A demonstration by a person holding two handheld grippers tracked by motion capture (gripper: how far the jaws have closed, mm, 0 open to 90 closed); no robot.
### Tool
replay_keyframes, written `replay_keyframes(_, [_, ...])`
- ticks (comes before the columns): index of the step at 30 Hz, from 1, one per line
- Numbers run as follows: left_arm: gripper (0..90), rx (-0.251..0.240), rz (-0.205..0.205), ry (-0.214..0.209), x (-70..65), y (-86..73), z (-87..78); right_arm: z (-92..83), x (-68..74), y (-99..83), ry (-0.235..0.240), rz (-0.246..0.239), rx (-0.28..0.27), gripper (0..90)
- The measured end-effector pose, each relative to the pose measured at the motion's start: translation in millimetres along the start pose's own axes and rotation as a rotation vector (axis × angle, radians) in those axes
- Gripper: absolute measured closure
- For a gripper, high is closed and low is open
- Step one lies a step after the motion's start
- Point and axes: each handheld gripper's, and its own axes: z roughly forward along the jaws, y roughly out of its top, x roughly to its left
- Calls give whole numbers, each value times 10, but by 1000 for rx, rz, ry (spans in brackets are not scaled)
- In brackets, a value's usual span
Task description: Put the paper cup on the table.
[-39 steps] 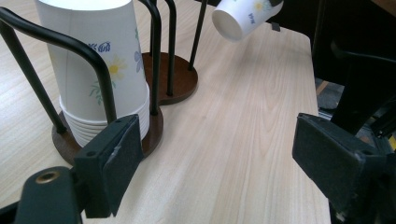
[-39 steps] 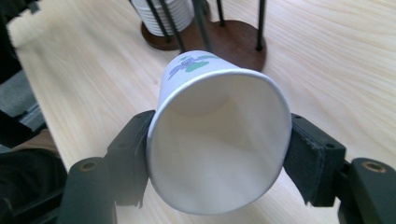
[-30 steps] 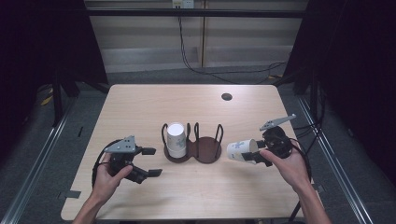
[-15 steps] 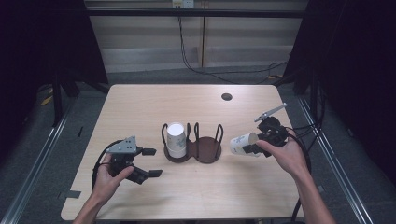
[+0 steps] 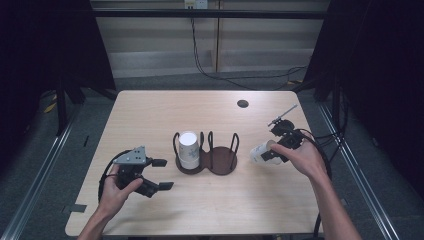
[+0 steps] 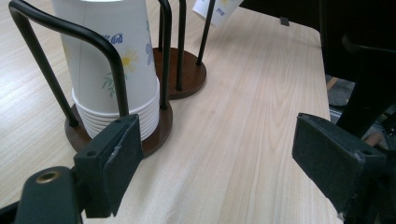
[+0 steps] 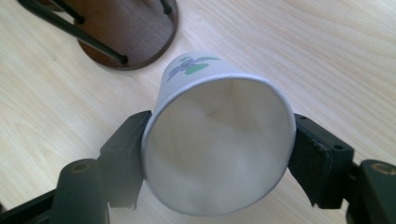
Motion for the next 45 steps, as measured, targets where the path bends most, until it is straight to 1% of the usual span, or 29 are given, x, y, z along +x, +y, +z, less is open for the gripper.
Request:
replay_keyframes(6, [162, 6, 2, -2, 0, 0, 14, 61, -61, 10, -18, 12, 27, 264])
replay_keyframes(9, [162, 5, 1, -4, -2, 0, 14, 98, -69, 39, -43, 5, 67, 264])
replay_keyframes(11, [161, 2, 3, -5, -5, 2, 12, 114, -77, 62, -47, -4, 74, 263])
replay_keyframes(14, [162, 8, 3, -5, -5, 1, 17, 132, -75, 106, -55, -2, 101, 261])
replay_keyframes(15, [161, 14, 4, -3, -5, 0, 19, 136, -78, 118, -49, 0, 110, 260])
replay_keyframes(16, [161, 18, 4, -10, -7, -2, 30, 144, -83, 127, -45, 2, 109, 259])
replay_keyframes(17, [161, 21, 9, -12, -9, -2, 35, 162, -91, 139, -43, 8, 122, 258])
replay_keyframes(19, [162, 22, 12, -14, -16, 0, 40, 208, -118, 155, -49, 19, 139, 257])
replay_keyframes(23, [162, 23, 10, -14, -11, -2, 37, 253, -129, 166, -65, 23, 158, 249])
replay_keyframes(26, [162, 29, 11, -16, -11, -7, 47, 267, -122, 185, -74, 15, 155, 236])
replay_keyframes(29, [161, 34, 13, -17, -19, -7, 57, 279, -109, 202, -89, 19, 140, 224])
replay_keyframes(33, [162, 32, 14, -19, -17, -7, 51, 292, -96, 224, -91, 18, 123, 210])
replay_keyframes(34, [161, 24, 9, -27, -18, -6, 47, 294, -97, 227, -91, 11, 114, 205])
replay_keyframes(36, [161, 2, 0, -52, -18, 1, 38, 307, -90, 234, -91, 15, 95, 199])
replay_keyframes(38, [161, 1, 6, -37, -24, 7, 35, 327, -89, 233, -84, 23, 83, 197])
replay_keyframes(41, [161, 12, 6, -36, -18, 0, 41, 358, -88, 227, -74, 41, 83, 189])
replay_keyframes(43, [161, 13, 7, -36, -22, 1, 42, 370, -94, 222, -76, 38, 79, 180])
replay_keyframes(45, [161, 10, 8, -36, -25, 2, 43, 372, -94, 213, -69, 45, 70, 168])
